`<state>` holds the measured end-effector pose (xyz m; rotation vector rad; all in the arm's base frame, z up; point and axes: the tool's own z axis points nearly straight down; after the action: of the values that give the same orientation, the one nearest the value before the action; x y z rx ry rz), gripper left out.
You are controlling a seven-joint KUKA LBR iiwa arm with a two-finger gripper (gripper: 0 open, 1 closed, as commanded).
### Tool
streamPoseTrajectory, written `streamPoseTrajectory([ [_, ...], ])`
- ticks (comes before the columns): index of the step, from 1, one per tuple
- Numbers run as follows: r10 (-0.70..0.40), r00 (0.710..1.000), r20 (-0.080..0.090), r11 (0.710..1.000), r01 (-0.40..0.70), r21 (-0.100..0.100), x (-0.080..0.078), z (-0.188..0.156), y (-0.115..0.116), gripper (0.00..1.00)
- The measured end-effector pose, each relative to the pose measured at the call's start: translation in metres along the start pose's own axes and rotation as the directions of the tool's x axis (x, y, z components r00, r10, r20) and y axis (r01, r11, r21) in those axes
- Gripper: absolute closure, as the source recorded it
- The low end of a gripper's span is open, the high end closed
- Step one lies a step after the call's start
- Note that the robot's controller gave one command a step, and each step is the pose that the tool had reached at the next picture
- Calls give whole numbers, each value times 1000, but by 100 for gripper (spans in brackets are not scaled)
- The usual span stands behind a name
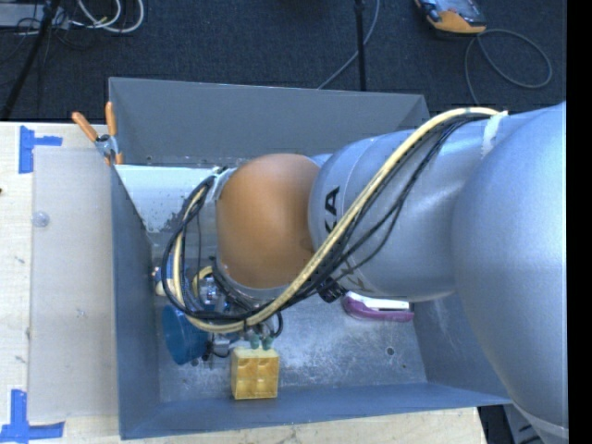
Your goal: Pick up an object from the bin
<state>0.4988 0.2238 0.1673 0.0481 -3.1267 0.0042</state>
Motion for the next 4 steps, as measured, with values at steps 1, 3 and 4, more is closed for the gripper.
streamPoseTrajectory([
  [1,4,1000,-4,1000,-4,1,7,-17,2,100],
  [3,17,1000,-4,1000,-17,2,15,-81,6,100],
  [4,16,1000,4,1000,-16,-3,16,-51,-24,100],
])
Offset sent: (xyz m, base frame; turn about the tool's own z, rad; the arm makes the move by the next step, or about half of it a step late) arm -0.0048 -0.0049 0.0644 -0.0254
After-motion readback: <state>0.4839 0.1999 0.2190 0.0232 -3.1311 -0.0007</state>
